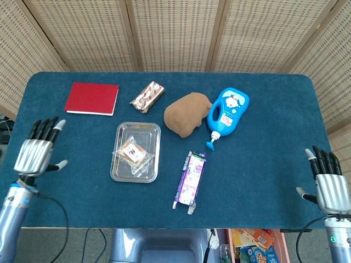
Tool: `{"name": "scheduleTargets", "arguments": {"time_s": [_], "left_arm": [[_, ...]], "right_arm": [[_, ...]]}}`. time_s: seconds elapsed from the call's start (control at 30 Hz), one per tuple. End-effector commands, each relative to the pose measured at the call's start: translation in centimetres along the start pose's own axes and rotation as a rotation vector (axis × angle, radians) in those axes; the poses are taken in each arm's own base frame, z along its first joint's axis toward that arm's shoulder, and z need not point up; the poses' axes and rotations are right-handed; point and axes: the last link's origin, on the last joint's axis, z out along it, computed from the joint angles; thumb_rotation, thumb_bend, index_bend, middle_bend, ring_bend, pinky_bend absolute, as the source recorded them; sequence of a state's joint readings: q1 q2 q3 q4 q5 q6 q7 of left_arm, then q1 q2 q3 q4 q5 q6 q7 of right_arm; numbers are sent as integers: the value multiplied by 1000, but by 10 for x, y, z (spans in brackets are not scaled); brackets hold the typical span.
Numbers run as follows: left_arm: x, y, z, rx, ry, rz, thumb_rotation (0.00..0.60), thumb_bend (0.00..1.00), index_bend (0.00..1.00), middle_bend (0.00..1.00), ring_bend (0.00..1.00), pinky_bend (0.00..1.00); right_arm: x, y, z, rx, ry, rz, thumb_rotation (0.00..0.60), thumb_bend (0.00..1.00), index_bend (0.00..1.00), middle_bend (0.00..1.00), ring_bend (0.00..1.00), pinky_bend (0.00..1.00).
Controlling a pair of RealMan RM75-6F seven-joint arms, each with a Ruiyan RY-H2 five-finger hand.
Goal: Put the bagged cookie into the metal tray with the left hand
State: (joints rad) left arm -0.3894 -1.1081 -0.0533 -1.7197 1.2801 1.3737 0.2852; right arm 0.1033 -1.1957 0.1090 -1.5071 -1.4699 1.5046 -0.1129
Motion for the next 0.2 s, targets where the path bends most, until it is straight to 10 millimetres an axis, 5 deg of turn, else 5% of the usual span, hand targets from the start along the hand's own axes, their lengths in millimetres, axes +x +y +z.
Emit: {"name": "scheduleTargets", "arguments": {"time_s": [0.03, 0.2], "left_arm": [[-10, -42, -49, 77, -18, 11, 600, 0, 0, 0, 0, 0], [-21, -54, -66, 87, -24, -25, 600, 0, 0, 0, 0, 0]], "right_arm": [[-1, 1, 0, -1, -3, -1, 600, 0, 0, 0, 0, 0], [0, 3, -1, -6, -4, 1, 600, 0, 0, 0, 0, 0]]}}
